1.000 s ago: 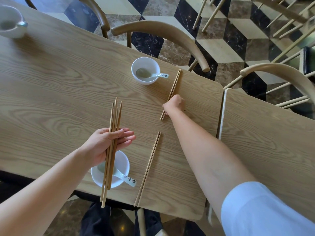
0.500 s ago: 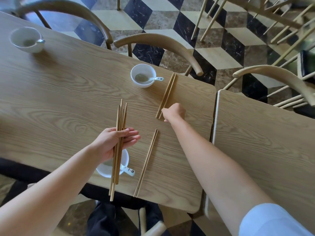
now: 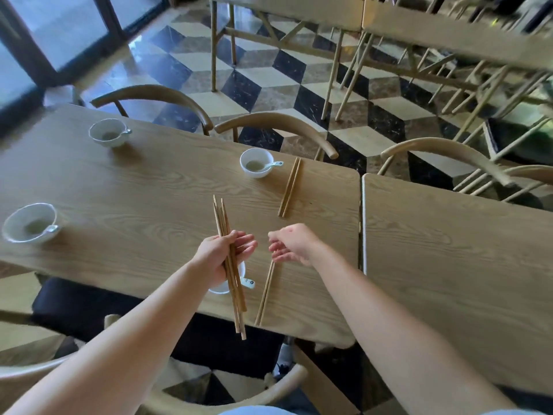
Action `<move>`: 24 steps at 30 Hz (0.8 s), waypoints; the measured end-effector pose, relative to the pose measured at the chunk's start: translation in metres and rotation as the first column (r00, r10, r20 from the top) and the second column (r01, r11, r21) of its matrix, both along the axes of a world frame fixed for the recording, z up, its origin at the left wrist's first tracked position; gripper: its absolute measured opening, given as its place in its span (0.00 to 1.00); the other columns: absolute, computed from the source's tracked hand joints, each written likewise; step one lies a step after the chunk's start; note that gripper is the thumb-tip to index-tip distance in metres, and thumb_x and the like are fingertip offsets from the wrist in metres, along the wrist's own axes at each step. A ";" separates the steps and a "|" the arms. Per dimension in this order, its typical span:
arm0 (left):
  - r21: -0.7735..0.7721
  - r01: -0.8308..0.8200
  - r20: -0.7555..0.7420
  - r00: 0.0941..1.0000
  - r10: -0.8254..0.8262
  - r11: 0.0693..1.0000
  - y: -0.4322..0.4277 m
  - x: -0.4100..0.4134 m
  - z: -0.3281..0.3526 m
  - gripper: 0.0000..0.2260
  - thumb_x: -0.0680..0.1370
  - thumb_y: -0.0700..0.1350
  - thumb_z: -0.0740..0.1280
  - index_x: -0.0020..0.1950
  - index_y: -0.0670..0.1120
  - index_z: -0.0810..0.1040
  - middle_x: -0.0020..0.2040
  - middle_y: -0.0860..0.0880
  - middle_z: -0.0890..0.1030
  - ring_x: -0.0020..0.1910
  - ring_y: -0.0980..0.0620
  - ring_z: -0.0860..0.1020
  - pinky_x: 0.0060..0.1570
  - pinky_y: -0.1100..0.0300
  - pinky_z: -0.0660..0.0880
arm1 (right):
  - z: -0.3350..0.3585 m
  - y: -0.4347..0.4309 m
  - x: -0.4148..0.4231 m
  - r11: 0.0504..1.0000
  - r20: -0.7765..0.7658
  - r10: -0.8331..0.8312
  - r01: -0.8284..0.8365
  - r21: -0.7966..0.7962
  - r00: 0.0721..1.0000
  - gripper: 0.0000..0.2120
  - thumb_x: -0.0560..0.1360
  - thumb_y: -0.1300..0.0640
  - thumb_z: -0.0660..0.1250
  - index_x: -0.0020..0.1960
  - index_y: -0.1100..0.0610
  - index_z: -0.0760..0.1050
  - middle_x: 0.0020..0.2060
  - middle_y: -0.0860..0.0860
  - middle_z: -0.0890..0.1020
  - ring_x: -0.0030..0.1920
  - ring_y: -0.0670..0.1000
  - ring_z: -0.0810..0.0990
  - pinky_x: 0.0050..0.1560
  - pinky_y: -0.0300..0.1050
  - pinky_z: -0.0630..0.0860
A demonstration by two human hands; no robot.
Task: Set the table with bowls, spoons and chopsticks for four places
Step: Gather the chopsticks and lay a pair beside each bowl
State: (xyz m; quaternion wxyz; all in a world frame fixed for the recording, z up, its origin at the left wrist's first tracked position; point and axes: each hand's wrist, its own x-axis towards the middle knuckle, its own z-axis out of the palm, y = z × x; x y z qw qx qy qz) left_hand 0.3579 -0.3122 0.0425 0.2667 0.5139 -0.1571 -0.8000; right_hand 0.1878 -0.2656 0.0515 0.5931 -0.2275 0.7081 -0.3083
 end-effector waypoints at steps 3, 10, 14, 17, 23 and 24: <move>-0.044 -0.065 -0.037 0.997 0.063 0.997 0.000 0.028 0.010 0.11 0.85 0.40 0.59 0.54 0.32 0.75 0.48 0.37 0.83 0.40 0.44 0.85 0.33 0.57 0.83 | 0.021 0.038 0.047 0.983 0.159 0.182 -0.172 -0.070 0.971 0.13 0.79 0.57 0.68 0.54 0.67 0.79 0.40 0.56 0.82 0.35 0.51 0.80 0.35 0.41 0.79; -0.047 0.078 -0.168 0.982 -0.085 0.996 0.010 0.123 0.011 0.11 0.85 0.44 0.59 0.55 0.36 0.76 0.44 0.39 0.86 0.38 0.45 0.86 0.34 0.55 0.84 | 0.018 0.083 0.190 0.977 0.189 0.121 -0.084 -0.196 0.975 0.03 0.76 0.66 0.70 0.49 0.64 0.81 0.35 0.54 0.81 0.31 0.48 0.77 0.30 0.39 0.75; -0.067 0.129 -0.187 0.972 -0.140 0.989 0.027 0.174 0.016 0.11 0.85 0.46 0.59 0.58 0.39 0.75 0.42 0.40 0.87 0.36 0.46 0.86 0.36 0.54 0.84 | 0.026 0.097 0.250 0.986 0.216 0.090 -0.057 -0.158 0.972 0.05 0.77 0.66 0.68 0.53 0.65 0.78 0.35 0.53 0.81 0.33 0.49 0.78 0.32 0.40 0.78; -0.100 0.185 -0.208 0.957 -0.202 0.978 0.027 0.202 0.020 0.12 0.85 0.46 0.60 0.59 0.38 0.75 0.45 0.39 0.87 0.38 0.45 0.86 0.39 0.52 0.85 | 0.033 0.100 0.276 0.983 0.272 0.076 -0.026 -0.183 0.959 0.06 0.78 0.66 0.67 0.55 0.66 0.77 0.37 0.55 0.81 0.33 0.49 0.79 0.34 0.40 0.79; -0.143 0.310 -0.233 0.912 -0.336 0.940 0.025 0.217 0.019 0.12 0.85 0.43 0.59 0.61 0.35 0.75 0.49 0.38 0.86 0.42 0.44 0.86 0.44 0.49 0.84 | 0.045 0.098 0.290 0.967 0.313 -0.070 0.142 -0.212 0.947 0.09 0.79 0.68 0.66 0.58 0.68 0.75 0.39 0.57 0.80 0.34 0.50 0.82 0.36 0.44 0.81; -0.148 0.324 -0.226 0.909 -0.350 0.935 0.026 0.217 0.017 0.12 0.85 0.41 0.60 0.61 0.34 0.75 0.50 0.38 0.86 0.43 0.43 0.86 0.47 0.47 0.84 | 0.045 0.097 0.290 0.964 0.309 -0.089 0.160 -0.214 0.947 0.09 0.79 0.68 0.66 0.58 0.68 0.75 0.38 0.57 0.81 0.33 0.50 0.82 0.36 0.44 0.81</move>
